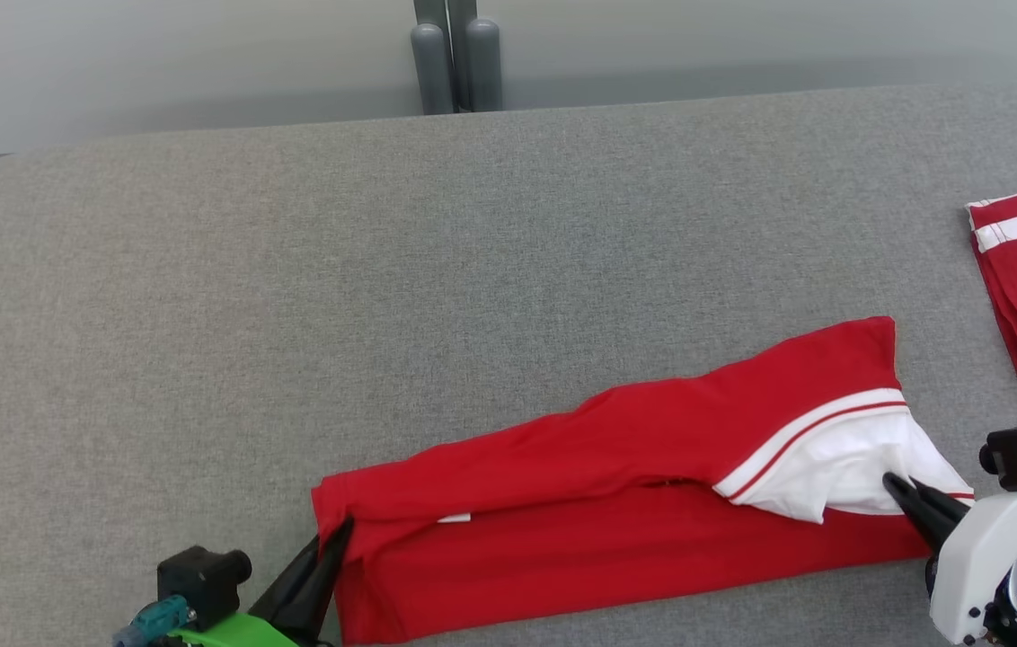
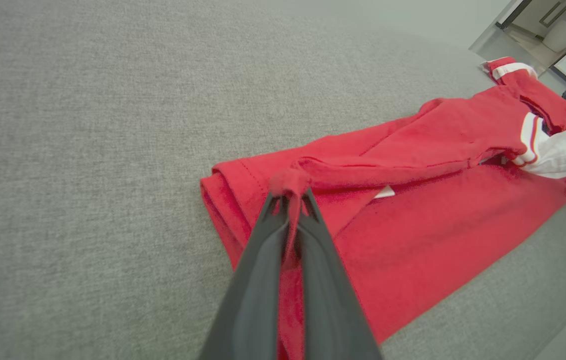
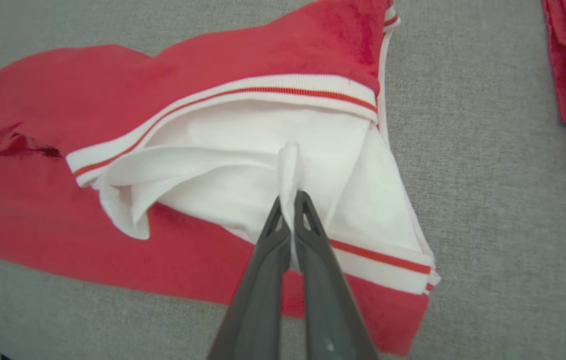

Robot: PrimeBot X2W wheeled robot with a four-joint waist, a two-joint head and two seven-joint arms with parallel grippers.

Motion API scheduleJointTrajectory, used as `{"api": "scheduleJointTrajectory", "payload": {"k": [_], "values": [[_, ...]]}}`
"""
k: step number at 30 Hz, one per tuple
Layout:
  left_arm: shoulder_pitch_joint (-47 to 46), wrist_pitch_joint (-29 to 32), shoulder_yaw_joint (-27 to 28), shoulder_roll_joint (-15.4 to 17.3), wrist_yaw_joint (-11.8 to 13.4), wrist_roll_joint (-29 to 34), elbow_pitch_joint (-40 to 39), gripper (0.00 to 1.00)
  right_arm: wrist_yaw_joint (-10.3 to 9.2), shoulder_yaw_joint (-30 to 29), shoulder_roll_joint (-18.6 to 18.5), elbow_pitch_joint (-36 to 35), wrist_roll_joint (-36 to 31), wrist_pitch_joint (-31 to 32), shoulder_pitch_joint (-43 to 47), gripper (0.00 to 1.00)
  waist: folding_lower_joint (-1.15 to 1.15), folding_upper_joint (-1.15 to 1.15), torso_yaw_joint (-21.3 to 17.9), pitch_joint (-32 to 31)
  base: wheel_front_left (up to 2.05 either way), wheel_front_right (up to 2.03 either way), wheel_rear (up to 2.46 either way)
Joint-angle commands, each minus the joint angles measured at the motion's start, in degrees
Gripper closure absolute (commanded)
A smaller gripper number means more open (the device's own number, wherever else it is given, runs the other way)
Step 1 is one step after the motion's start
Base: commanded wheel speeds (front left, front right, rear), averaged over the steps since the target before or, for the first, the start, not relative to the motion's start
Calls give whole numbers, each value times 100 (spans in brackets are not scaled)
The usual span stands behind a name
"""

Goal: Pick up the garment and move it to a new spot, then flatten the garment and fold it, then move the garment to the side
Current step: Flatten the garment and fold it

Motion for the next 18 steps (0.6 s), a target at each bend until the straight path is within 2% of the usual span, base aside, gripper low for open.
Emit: {"api": "scheduleJointTrajectory", "payload": {"k": [1, 4, 7, 10, 13, 15, 18], "values": [[112, 18, -41, -17, 67, 62, 156, 0, 0, 22, 1, 106, -72, 35, 32, 0, 0, 0, -17, 15, 0, 0, 0], [140, 121, -240, 60, 227, 341, 525, 0, 0, -5, -22, 297, -167, 238, -14, 0, 0, 0, -26, 9, 0, 0, 0], [216, 91, -130, 168, 706, 530, 750, 0, -1, -278, -113, 200, -180, 408, -115, 0, 0, 0, -26, 2, 0, 0, 0], [390, 9, 347, 123, 1295, 634, 611, 0, 1, -607, -128, 23, -232, 556, -201, 0, 0, 0, 10, 28, 0, 0, 0], [576, -11, 1218, -123, 1825, 1113, 54, 0, 0, -661, -145, -38, -430, 900, -324, 0, 0, 0, 113, 116, 0, 0, 0], [850, 4, 1640, -360, 1946, 1490, -283, 0, 1, -563, -71, 50, -540, 1141, -461, 0, 0, 0, 184, 170, 0, 0, 0], [1005, 0, 2140, -806, 1853, 1954, -701, 0, -1, -443, -21, 367, -709, 1408, -695, 0, 0, 0, 297, 269, 0, 0, 0]]}}
